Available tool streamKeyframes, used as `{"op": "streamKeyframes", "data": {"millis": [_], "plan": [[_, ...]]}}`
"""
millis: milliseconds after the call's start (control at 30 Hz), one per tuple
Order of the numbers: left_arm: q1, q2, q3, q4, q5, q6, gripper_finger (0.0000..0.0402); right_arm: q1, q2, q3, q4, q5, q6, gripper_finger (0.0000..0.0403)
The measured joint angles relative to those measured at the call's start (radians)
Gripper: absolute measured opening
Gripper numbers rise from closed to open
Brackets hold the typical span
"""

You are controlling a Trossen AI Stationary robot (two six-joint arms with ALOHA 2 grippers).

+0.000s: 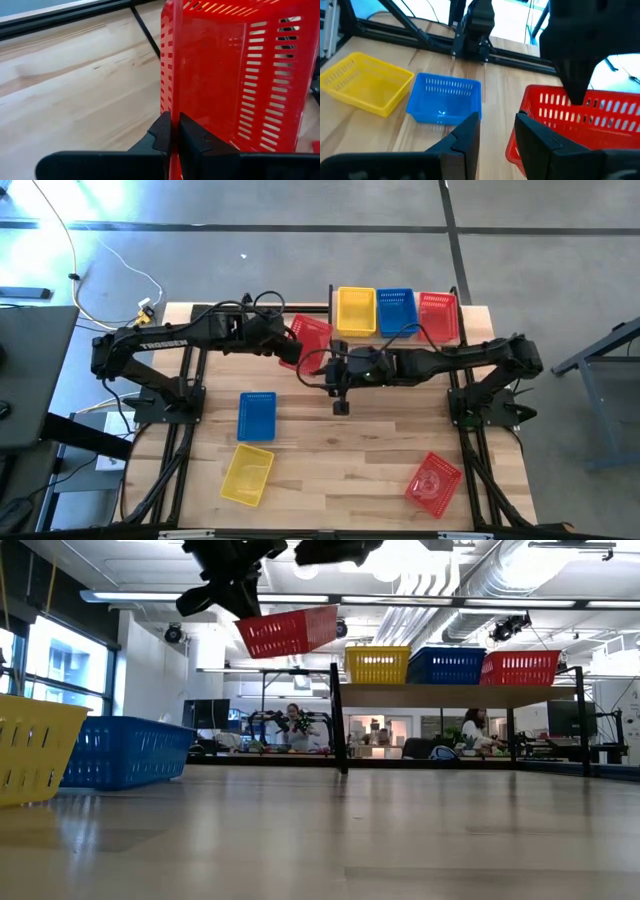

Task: Stack baskets on shelf by color
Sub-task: Stack the top red bin on top of the other red bin on the shelf

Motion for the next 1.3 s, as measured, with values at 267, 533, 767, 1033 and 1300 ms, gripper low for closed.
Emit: {"op": "streamKeyframes", "data": {"millis": [267, 533, 767, 1033, 1300], "plan": [[0.001, 0.0, 0.0, 0.0, -0.005, -0.024, 0.0005, 0.007, 0.065, 0.0, 0.018, 0.061, 0.016, 0.011], [0.003, 0.004, 0.0, -0.002, -0.007, -0.03, 0.0005, 0.031, 0.077, 0.081, -0.022, 0.148, 0.01, 0.011], [0.019, 0.004, 0.0, -0.002, -0.007, -0.05, 0.0005, 0.03, 0.097, 0.176, -0.129, 0.192, -0.006, 0.011], [0.016, 0.004, 0.0, -0.002, -0.007, -0.068, 0.0005, 0.03, 0.236, 0.316, -0.274, 0.208, -0.017, 0.011], [0.008, 0.004, 0.0, -0.004, 0.009, -0.082, 0.0005, 0.023, 0.383, 0.509, -0.488, 0.33, 0.026, 0.011]]}}
